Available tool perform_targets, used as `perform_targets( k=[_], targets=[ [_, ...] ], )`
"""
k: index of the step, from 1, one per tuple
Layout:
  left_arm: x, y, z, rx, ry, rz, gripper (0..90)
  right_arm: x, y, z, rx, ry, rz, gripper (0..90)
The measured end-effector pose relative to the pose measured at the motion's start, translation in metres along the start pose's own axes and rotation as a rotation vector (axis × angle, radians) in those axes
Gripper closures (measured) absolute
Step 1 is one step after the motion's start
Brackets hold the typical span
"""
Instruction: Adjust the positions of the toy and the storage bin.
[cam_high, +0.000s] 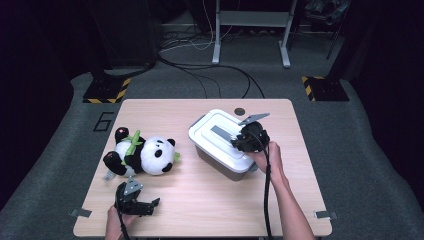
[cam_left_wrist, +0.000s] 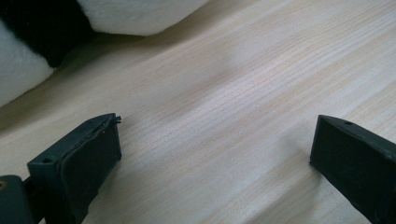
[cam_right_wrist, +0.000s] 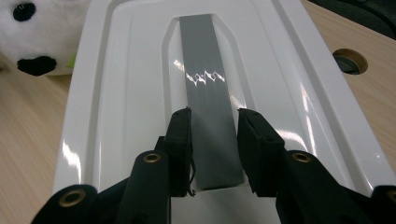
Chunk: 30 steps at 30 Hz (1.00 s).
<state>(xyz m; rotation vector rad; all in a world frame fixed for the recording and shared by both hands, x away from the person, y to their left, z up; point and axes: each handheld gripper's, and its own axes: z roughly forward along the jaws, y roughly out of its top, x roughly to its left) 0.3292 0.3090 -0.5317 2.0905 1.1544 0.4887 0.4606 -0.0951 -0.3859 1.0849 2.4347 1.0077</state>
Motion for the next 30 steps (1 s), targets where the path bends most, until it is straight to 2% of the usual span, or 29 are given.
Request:
perform_targets(
  k=[3,6,9,10,11,13,14,17,20,23,29,30],
  targets=[
    [0.000,0.000,0.000,0.000,0.000,0.000,1.4,0.001,0.002,0.000,0.014,0.000,-0.009,65.4],
    [0.000,0.000,0.000,-0.002,0.001,-0.002,1.3,-0.001,0.006,0.003,0.019,0.022,-0.024,63.8],
    [0.000,0.000,0.000,-0.002,0.001,-0.002,1.3,-0.004,0.012,0.010,0.014,0.047,-0.057,60.7],
    [0.000,0.000,0.000,-0.002,0.001,-0.002,1.3,-0.004,0.015,0.013,0.013,0.046,-0.068,58.1],
    [0.000,0.000,0.000,0.000,0.001,0.000,1.3,-0.004,0.016,0.015,0.009,0.066,-0.089,54.9],
    [0.000,0.000,0.000,0.000,0.001,0.000,1.3,-0.004,0.019,0.017,0.015,0.074,-0.104,56.3],
    [0.000,0.000,0.000,-0.001,0.000,-0.003,1.3,-0.005,0.019,0.017,0.013,0.074,-0.108,60.7],
    [0.000,0.000,0.000,0.000,-0.001,-0.001,1.3,-0.009,0.017,0.016,-0.004,0.080,-0.083,66.3],
    [0.000,0.000,0.000,0.000,0.001,0.001,1.3,-0.007,0.015,0.016,-0.010,0.069,-0.077,66.6],
    [0.000,0.000,0.000,0.002,0.000,-0.001,1.3,-0.003,0.015,0.015,-0.012,0.044,-0.029,66.6],
    [0.000,0.000,0.000,0.002,0.000,0.000,1.3,0.012,0.015,0.013,0.007,-0.047,0.054,66.6],
    [0.000,0.000,0.000,0.002,0.000,-0.001,1.3,0.015,0.015,0.013,0.007,-0.061,0.051,66.6]
  ],
)
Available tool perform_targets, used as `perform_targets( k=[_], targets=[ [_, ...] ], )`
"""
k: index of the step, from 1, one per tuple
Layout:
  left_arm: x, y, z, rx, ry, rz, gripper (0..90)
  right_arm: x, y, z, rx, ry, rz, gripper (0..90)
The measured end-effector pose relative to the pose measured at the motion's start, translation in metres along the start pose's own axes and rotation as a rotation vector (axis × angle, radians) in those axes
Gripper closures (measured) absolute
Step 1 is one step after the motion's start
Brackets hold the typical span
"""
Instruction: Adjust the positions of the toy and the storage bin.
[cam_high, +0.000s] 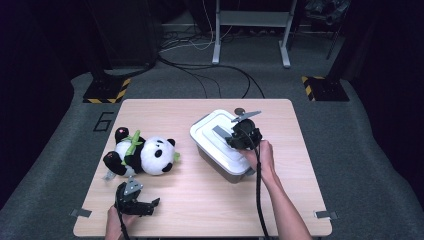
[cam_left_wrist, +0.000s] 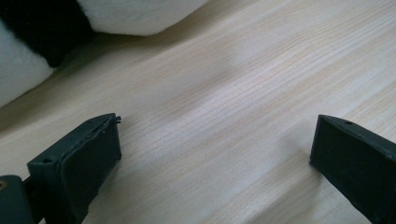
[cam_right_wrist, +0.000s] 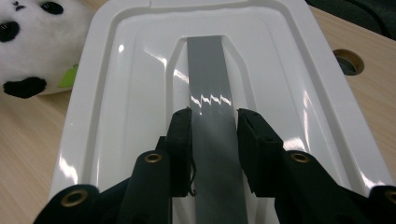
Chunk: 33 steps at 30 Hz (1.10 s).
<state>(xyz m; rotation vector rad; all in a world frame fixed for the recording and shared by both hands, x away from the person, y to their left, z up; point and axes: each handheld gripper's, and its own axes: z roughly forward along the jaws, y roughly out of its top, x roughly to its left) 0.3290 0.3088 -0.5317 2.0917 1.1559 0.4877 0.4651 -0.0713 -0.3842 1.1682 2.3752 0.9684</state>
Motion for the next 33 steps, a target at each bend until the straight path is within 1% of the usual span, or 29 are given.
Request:
perform_targets(
  k=[2,4,6,8,9,10,11,12,13,14,15,17,18,20,21,24,28,31,33],
  targets=[
    [0.000,0.000,0.000,0.000,-0.001,0.002,1.3,0.005,0.000,-0.001,0.010,-0.009,0.001,66.6],
    [0.000,0.000,0.000,-0.002,0.000,-0.003,1.3,0.005,0.000,-0.002,0.017,0.001,-0.019,66.3],
    [0.000,0.000,0.000,-0.003,0.000,-0.004,1.4,0.001,0.002,0.000,0.024,0.024,-0.043,65.2],
    [0.000,0.000,0.000,-0.002,0.000,-0.003,1.3,0.000,0.004,0.002,0.024,0.044,-0.052,60.0],
    [0.000,0.000,0.000,-0.002,0.000,-0.002,1.3,0.000,0.005,0.003,0.021,0.054,-0.073,60.0],
    [0.000,0.000,0.000,-0.002,-0.001,-0.001,1.3,0.000,0.006,0.005,0.013,0.061,-0.076,59.7],
    [0.000,0.000,0.000,0.000,0.000,0.000,1.3,0.000,0.006,0.007,0.005,0.063,-0.083,60.1],
    [0.000,0.000,0.000,-0.002,-0.001,0.000,1.3,0.000,0.006,0.008,-0.006,0.066,-0.092,62.8],
    [0.000,0.000,0.000,-0.002,0.000,-0.002,1.3,-0.002,0.006,0.009,-0.017,0.068,-0.091,65.3],
    [0.000,0.000,0.000,-0.002,0.001,-0.002,1.3,-0.003,0.005,0.009,-0.023,0.078,-0.091,65.7],
    [0.000,0.000,0.000,-0.002,0.000,-0.002,1.3,-0.003,0.004,0.009,-0.028,0.080,-0.087,65.9],
    [0.000,0.000,0.000,-0.002,-0.001,0.000,1.3,-0.001,0.003,0.009,-0.041,0.068,-0.069,66.5],
    [0.000,0.000,0.000,-0.002,-0.001,0.000,1.3,0.000,0.004,0.009,-0.036,0.058,-0.049,66.7],
    [0.000,0.000,0.000,-0.002,-0.001,0.000,1.3,0.004,0.004,0.009,-0.031,0.038,-0.028,66.8],
    [0.000,0.000,0.000,-0.001,-0.001,0.000,1.3,0.007,0.005,0.009,-0.029,0.029,-0.007,66.8],
    [0.000,0.000,0.000,-0.001,0.000,0.000,1.3,0.017,0.009,0.011,-0.021,-0.003,0.010,66.8],
    [0.000,0.000,0.000,-0.001,0.000,0.000,1.3,0.028,0.013,0.016,-0.026,-0.018,0.032,66.8],
    [0.000,0.000,0.000,-0.003,0.000,0.001,1.3,0.036,0.016,0.020,-0.029,-0.033,0.039,66.8],
    [0.000,0.000,0.000,-0.003,0.000,0.001,1.3,0.040,0.019,0.023,-0.032,-0.037,0.036,66.8]
  ],
)
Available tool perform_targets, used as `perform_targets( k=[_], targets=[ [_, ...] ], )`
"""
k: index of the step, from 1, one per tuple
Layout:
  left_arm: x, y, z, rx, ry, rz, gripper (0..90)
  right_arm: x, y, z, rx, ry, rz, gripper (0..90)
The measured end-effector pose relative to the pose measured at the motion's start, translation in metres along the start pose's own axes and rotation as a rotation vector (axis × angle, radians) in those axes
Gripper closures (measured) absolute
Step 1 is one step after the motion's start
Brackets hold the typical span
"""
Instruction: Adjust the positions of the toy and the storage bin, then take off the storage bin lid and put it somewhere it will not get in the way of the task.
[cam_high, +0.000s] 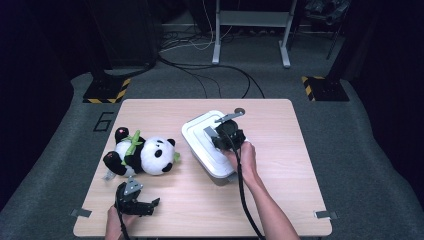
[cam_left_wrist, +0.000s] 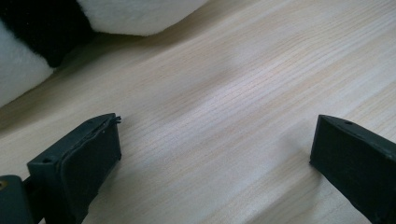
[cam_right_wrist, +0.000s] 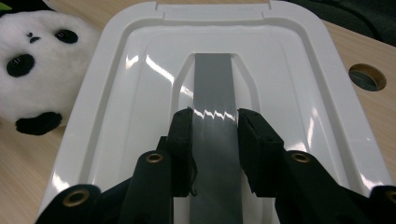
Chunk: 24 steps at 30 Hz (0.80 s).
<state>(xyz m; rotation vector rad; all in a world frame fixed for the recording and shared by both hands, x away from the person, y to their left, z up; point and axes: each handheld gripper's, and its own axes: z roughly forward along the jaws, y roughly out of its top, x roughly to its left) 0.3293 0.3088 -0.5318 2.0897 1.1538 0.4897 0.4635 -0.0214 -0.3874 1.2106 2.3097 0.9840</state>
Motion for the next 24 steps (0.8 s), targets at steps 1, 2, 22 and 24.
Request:
perform_targets(
  k=[1,2,22,24],
  targets=[
    [-0.0001,0.0000,-0.0001,0.002,-0.001,-0.001,1.3,0.0021,0.0011,0.0011,0.002,0.000,-0.007,66.8],
    [0.0001,-0.0001,-0.0002,0.002,0.001,-0.001,1.3,0.0040,0.0020,0.0023,-0.001,-0.002,-0.016,66.8],
    [0.0002,0.0004,-0.0008,0.009,-0.003,0.000,1.3,0.0009,0.0012,0.0036,-0.017,0.023,-0.048,66.7],
    [0.0005,0.0004,-0.0009,0.010,-0.005,0.003,1.4,0.0006,0.0008,0.0036,-0.023,0.024,-0.046,66.8]
  ],
)
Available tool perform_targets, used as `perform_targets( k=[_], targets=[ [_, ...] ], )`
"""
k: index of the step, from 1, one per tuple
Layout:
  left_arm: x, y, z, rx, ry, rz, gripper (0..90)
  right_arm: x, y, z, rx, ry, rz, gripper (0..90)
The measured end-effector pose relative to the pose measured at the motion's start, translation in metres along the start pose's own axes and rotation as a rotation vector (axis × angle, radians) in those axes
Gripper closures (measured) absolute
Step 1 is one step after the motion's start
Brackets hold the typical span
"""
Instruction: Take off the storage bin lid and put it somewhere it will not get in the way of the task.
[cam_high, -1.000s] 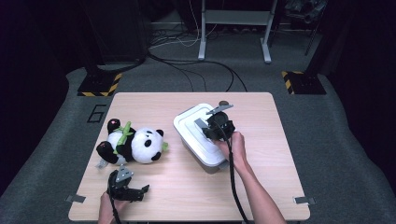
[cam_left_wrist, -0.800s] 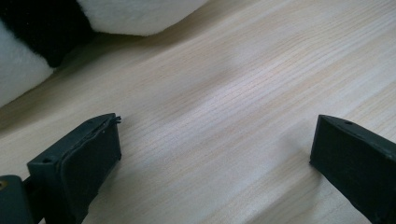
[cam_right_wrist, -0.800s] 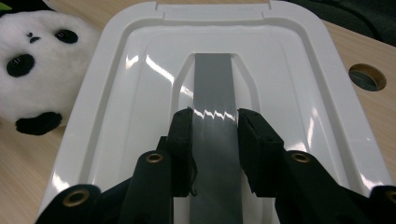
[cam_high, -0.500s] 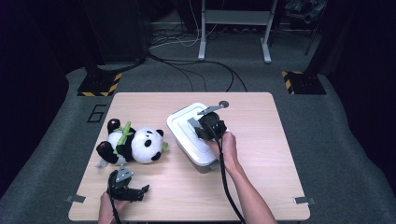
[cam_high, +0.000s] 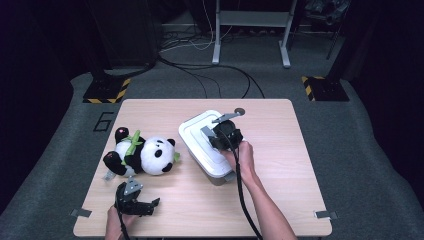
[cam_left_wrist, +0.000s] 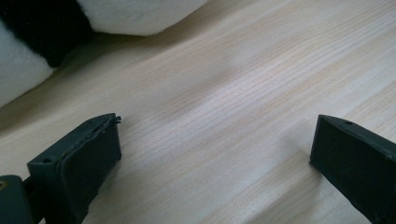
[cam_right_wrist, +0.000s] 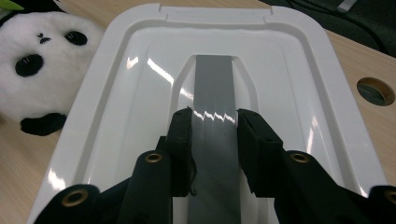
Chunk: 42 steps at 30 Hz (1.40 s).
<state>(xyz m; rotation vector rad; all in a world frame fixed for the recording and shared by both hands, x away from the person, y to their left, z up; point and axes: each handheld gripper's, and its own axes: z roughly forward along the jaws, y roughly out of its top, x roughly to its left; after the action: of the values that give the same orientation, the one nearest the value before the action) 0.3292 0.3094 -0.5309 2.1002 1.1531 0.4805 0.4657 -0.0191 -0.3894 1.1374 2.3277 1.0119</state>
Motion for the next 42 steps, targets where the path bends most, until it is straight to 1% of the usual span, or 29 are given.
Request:
perform_targets(
  k=[5,7,8,9,11,14,16,22,26,28,31,32,36,39,42],
  targets=[
    [0.000,0.000,0.000,-0.001,0.001,-0.002,1.4,0.000,0.000,0.000,-0.006,0.004,0.009,66.9],
    [0.000,0.000,-0.001,0.008,-0.004,0.000,1.4,0.000,0.000,-0.001,-0.003,0.006,0.008,66.9],
    [0.000,0.000,0.000,0.005,-0.003,0.000,1.4,0.000,0.001,-0.001,-0.003,0.003,0.004,66.9],
    [0.000,0.000,0.001,-0.010,0.005,-0.003,1.4,0.000,0.001,-0.002,-0.005,0.003,0.006,66.9],
    [0.000,0.000,0.001,-0.009,0.005,-0.003,1.4,0.000,0.002,-0.004,-0.007,0.000,0.001,66.9],
    [0.000,0.000,0.001,-0.009,0.004,-0.003,1.4,0.000,0.004,-0.008,-0.011,0.000,0.006,66.9],
    [0.000,0.000,0.000,-0.005,0.004,-0.003,1.4,-0.001,0.006,-0.012,-0.021,-0.002,0.003,66.9],
    [-0.001,0.000,0.001,-0.009,0.004,-0.006,1.4,-0.004,0.011,-0.024,-0.044,-0.014,0.016,66.8],
    [0.000,0.000,0.001,-0.010,0.004,-0.001,1.4,-0.008,0.012,-0.032,-0.057,-0.020,0.016,66.8],
    [-0.001,0.000,0.001,-0.012,0.004,-0.007,1.4,-0.010,0.012,-0.037,-0.059,-0.021,0.023,66.8],
    [0.000,0.000,0.000,-0.001,0.002,-0.004,1.4,-0.015,0.012,-0.043,-0.068,-0.025,0.032,66.8],
    [-0.001,0.000,0.001,-0.006,0.002,-0.007,1.4,-0.018,0.012,-0.045,-0.077,-0.027,0.023,66.8],
    [-0.001,0.000,0.000,-0.005,0.003,-0.006,1.4,-0.022,0.009,-0.050,-0.073,-0.037,0.037,66.8],
    [-0.001,0.000,0.001,-0.009,0.002,-0.009,1.4,-0.028,0.006,-0.053,-0.076,-0.048,0.038,66.8],
    [-0.001,0.000,0.001,-0.009,0.003,-0.005,1.4,-0.032,0.003,-0.057,-0.073,-0.053,0.056,66.8]
  ],
)
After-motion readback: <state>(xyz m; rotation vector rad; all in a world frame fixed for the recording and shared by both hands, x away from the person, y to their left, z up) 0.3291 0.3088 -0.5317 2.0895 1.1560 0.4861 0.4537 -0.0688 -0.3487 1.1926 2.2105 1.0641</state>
